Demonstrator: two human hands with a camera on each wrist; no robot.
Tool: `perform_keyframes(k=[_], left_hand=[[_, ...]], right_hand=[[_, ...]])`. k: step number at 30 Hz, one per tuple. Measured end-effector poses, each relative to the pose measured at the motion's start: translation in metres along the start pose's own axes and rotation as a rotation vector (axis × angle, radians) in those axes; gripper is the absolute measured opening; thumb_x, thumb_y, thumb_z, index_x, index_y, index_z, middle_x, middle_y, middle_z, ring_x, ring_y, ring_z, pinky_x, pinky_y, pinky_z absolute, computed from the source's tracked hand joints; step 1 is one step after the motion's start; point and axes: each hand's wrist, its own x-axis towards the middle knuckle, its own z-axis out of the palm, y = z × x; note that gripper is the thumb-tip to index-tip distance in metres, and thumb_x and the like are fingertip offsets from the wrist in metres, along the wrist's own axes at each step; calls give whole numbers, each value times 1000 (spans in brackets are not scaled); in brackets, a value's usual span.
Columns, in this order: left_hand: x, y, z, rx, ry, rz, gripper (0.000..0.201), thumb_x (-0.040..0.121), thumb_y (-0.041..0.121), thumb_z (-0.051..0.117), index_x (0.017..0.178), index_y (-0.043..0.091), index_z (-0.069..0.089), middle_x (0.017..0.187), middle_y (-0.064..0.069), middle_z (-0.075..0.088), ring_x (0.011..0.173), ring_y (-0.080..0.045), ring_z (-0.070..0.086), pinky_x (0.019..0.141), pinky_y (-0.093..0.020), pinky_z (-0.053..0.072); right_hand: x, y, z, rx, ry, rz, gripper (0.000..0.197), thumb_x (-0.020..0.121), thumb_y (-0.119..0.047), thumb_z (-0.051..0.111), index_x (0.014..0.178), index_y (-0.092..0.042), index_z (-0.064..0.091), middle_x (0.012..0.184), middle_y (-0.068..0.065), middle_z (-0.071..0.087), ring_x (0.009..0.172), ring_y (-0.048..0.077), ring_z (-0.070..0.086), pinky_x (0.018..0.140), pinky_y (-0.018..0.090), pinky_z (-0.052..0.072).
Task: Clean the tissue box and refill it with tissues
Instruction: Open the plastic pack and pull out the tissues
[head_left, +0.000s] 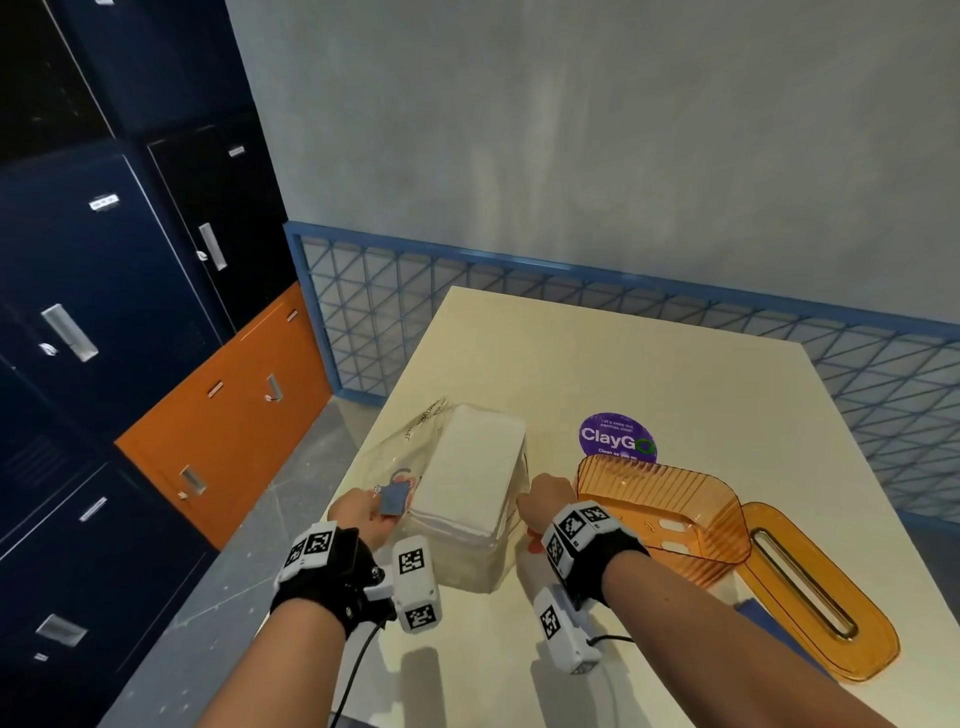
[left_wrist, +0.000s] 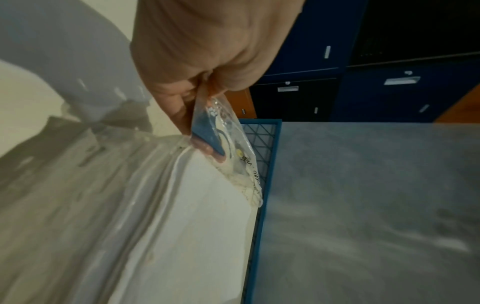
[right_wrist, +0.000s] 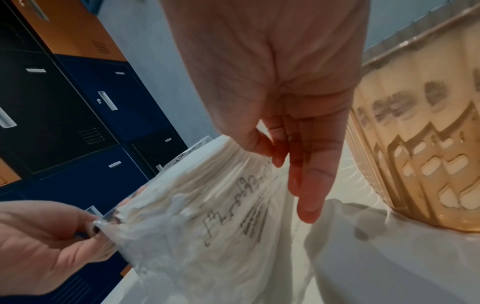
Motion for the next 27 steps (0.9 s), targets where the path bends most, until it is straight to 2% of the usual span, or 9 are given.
perform_keyframes(k=[2,4,6,8,13,17,22,24,27], left_hand=[[10,1,-5,7,-47,11,43,102,8,27,144,-3,28,145,-20,42,130,-25,47,87,-33,50],[17,1,-9,8,-53,38,44,101,24,38,140,3,38,134,-16,52,119,-29,53,86,-39,51],[19,1,-12,85,-47,140,41,97,28,48,130,5,48,119,-14,59,105,-28,58,77,-37,51],[16,-3,-15,187,-64,252,33,95,25,51,120,3,54,113,-15,60,102,-26,58,69,-32,51],[7,-17,-18,345,-118,388,27,97,23,48,114,5,58,112,-11,59,104,-24,55,81,-35,49],[11,-25,-25,420,-98,430,25,98,21,46,106,3,61,98,-8,57,92,-20,51,79,-32,45],[9,-27,-27,419,-105,461,22,100,20,42,98,10,61,105,-10,61,97,-23,55,81,-33,46],[8,-26,-26,413,-102,477,22,100,18,41,93,14,62,107,-9,62,98,-23,56,82,-33,48],[10,-25,-26,394,-91,473,24,101,15,39,93,11,61,106,-12,62,97,-25,57,75,-29,52]], right_hand=[[1,1,1,-21,1,2,39,95,-15,40,57,-17,31,109,22,65,104,33,63,90,39,53],[-2,-1,0,-86,-7,7,35,96,-15,39,61,-11,43,85,13,63,103,31,64,70,31,51],[-5,-5,-4,-142,15,-9,25,98,-16,37,95,-2,57,100,14,62,111,32,60,68,30,45],[-1,-13,-14,-110,103,-67,30,98,-19,39,121,-1,45,123,17,52,112,33,55,76,33,43],[32,-45,-44,-122,231,-224,35,97,-21,43,129,-8,45,134,15,45,123,33,41,96,40,40],[64,-64,-46,-180,135,-266,41,98,-26,43,137,-15,44,140,8,46,132,30,33,103,40,35],[96,-89,-39,-130,49,-242,40,95,-36,47,133,-21,51,141,4,49,134,32,34,110,38,29],[104,-96,-36,-109,-13,-233,37,93,-37,50,125,-21,59,135,4,55,128,30,44,107,38,35],[110,-107,-38,-6,-82,-249,30,91,-27,54,109,-6,66,109,11,65,105,27,57,85,30,41]])
